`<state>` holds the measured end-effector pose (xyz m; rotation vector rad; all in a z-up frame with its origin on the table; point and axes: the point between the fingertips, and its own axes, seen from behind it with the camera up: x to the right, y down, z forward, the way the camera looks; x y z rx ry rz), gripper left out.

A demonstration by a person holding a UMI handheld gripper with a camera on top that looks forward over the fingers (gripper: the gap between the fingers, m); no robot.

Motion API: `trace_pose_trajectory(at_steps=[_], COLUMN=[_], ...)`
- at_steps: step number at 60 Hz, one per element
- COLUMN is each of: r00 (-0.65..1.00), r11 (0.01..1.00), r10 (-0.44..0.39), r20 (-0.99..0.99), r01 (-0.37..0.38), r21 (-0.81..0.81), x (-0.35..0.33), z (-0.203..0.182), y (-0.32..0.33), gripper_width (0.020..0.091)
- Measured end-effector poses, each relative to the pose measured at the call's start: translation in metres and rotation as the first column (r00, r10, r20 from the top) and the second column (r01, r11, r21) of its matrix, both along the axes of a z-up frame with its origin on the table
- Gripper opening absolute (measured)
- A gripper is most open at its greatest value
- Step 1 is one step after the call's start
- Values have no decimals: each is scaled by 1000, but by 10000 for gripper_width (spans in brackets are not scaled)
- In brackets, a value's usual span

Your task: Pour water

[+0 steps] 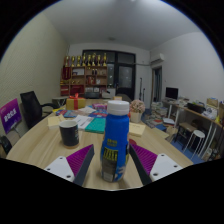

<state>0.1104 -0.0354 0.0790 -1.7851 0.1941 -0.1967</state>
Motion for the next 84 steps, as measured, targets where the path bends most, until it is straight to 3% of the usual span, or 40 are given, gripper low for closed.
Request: trace_pose_trajectory(at_steps=[7,10,17,19,27,37,43,50,58,65,74,84], r00=[999,997,997,998,999,938,739,313,-105,-406,-591,-589], r11=[1000,999,997,997,998,992,977,948,907,896,888,886], r10=[-23,-41,-69,-65,-38,27,149,299,421,437,431,429], r20=[43,67,29,13,-18,345,657,901,901,802,682,685], r01=[23,42,67,65,38,17,-7,8,35,122,142,126], r21=[9,-14,49,41,-43,-123,-214,-318,-420,-426,-438,-447], x=[12,17,20,18,21,51,52,37,11,-5,-21,-27], z=[-7,-18,-15,-17,-12,54,88,103,96,102,101,101], y=[33,39,43,47,47,79,116,160,189,196,217,222], gripper_width=[804,598,562,570,486,473,475,473,477,474,475,473])
